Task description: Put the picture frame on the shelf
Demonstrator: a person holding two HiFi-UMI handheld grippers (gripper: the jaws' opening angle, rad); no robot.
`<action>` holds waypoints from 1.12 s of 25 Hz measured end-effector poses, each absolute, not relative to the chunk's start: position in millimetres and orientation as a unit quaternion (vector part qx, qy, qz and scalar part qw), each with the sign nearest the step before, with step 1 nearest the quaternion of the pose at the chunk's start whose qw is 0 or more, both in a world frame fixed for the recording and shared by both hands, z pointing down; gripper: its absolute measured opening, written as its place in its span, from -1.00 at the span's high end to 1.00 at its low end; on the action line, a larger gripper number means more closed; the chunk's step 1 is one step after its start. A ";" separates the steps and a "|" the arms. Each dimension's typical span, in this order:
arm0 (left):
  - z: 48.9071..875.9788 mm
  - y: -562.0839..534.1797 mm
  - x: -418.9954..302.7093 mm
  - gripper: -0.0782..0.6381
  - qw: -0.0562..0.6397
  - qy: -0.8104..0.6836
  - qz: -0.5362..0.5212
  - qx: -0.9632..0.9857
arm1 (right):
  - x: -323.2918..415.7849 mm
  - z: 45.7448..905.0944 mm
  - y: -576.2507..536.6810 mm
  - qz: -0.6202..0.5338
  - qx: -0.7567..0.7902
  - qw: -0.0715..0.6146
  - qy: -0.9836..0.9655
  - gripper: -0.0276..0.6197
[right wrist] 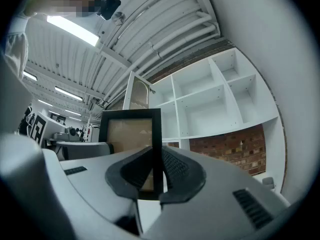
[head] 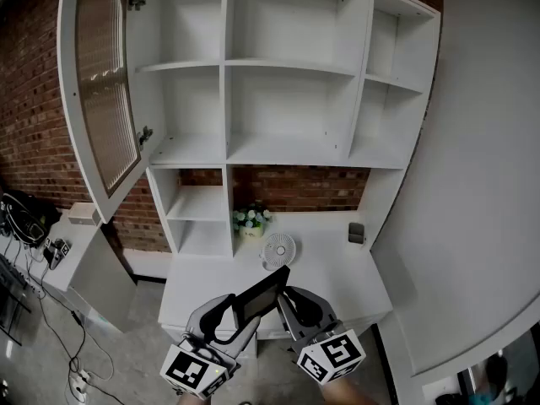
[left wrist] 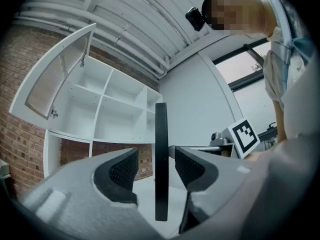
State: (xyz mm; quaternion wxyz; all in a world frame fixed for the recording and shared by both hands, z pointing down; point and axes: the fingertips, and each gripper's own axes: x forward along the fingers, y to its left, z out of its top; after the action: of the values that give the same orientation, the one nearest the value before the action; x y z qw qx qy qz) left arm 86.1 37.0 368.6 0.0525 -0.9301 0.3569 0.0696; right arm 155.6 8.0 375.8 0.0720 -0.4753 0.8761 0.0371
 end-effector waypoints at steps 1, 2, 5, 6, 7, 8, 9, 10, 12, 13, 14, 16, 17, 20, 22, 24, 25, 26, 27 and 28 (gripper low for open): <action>368.1 36.1 85.3 0.14 0.056 0.356 0.069 -0.930 | 155.1 375.2 7.4 0.037 -0.476 0.072 0.876 0.71; 367.7 35.2 84.5 0.14 0.059 0.356 0.069 -0.930 | 154.7 374.7 6.7 0.037 -0.476 0.072 0.876 0.71; 369.0 33.8 82.9 0.14 0.063 0.355 0.068 -0.930 | 153.8 374.9 5.2 0.037 -0.476 0.071 0.876 0.71; 369.6 34.0 82.8 0.14 0.062 0.356 0.067 -0.930 | 153.7 375.3 5.2 0.037 -0.476 0.071 0.876 0.71; 369.9 34.4 82.8 0.14 0.060 0.357 0.068 -0.930 | 153.6 375.5 5.4 0.037 -0.476 0.071 0.876 0.71; 369.7 34.6 82.5 0.14 0.059 0.357 0.068 -0.930 | 153.3 375.5 5.4 0.036 -0.477 0.071 0.876 0.71; 369.5 34.6 81.9 0.14 0.059 0.357 0.068 -0.930 | 152.8 375.2 5.3 0.036 -0.476 0.071 0.876 0.71; 369.3 34.5 81.3 0.14 0.059 0.357 0.068 -0.930 | 151.8 374.8 5.1 0.036 -0.475 0.071 0.876 0.71; 369.2 34.6 80.5 0.14 0.060 0.357 0.068 -0.930 | 149.9 374.4 5.0 0.038 -0.473 0.071 0.878 0.71; 369.1 34.7 80.1 0.14 0.060 0.357 0.068 -0.930 | 149.2 374.4 4.9 0.039 -0.471 0.070 0.878 0.71; 369.0 34.8 79.7 0.14 0.060 0.358 0.068 -0.929 | 148.5 374.3 4.9 0.039 -0.470 0.070 0.879 0.71; 369.0 34.6 78.2 0.14 0.063 0.359 0.068 -0.929 | 146.9 373.5 5.2 0.042 -0.467 0.068 0.881 0.71; 368.8 34.6 77.5 0.14 0.063 0.360 0.068 -0.928 | 146.1 372.7 5.3 0.044 -0.466 0.067 0.881 0.71; 367.2 34.4 75.7 0.14 0.059 0.361 0.070 -0.928 | 143.8 369.0 4.8 0.054 -0.465 0.063 0.881 0.71; 366.6 33.7 73.4 0.14 0.059 0.362 0.072 -0.927 | 141.2 366.5 4.3 0.060 -0.464 0.061 0.882 0.71; 366.6 32.8 70.6 0.14 0.058 0.363 0.073 -0.927 | 138.0 364.9 4.3 0.064 -0.461 0.061 0.883 0.71; 366.2 32.6 69.6 0.14 0.055 0.364 0.074 -0.927 | 136.5 364.1 4.4 0.064 -0.459 0.063 0.884 0.71; 365.6 32.5 69.0 0.14 0.052 0.364 0.075 -0.927 | 135.2 363.1 4.6 0.064 -0.456 0.066 0.885 0.71; 365.1 32.2 68.4 0.14 0.051 0.364 0.076 -0.927 | 134.2 362.2 4.5 0.064 -0.454 0.069 0.886 0.71; 364.7 31.9 67.8 0.14 0.052 0.364 0.077 -0.927 | 133.4 361.5 4.1 0.063 -0.453 0.071 0.886 0.71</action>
State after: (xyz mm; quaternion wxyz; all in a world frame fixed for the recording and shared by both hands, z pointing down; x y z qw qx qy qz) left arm 67.8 31.9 364.7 0.0515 -0.9268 0.3640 0.0766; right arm 133.4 4.1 361.5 0.0714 -0.4530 0.8864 0.0631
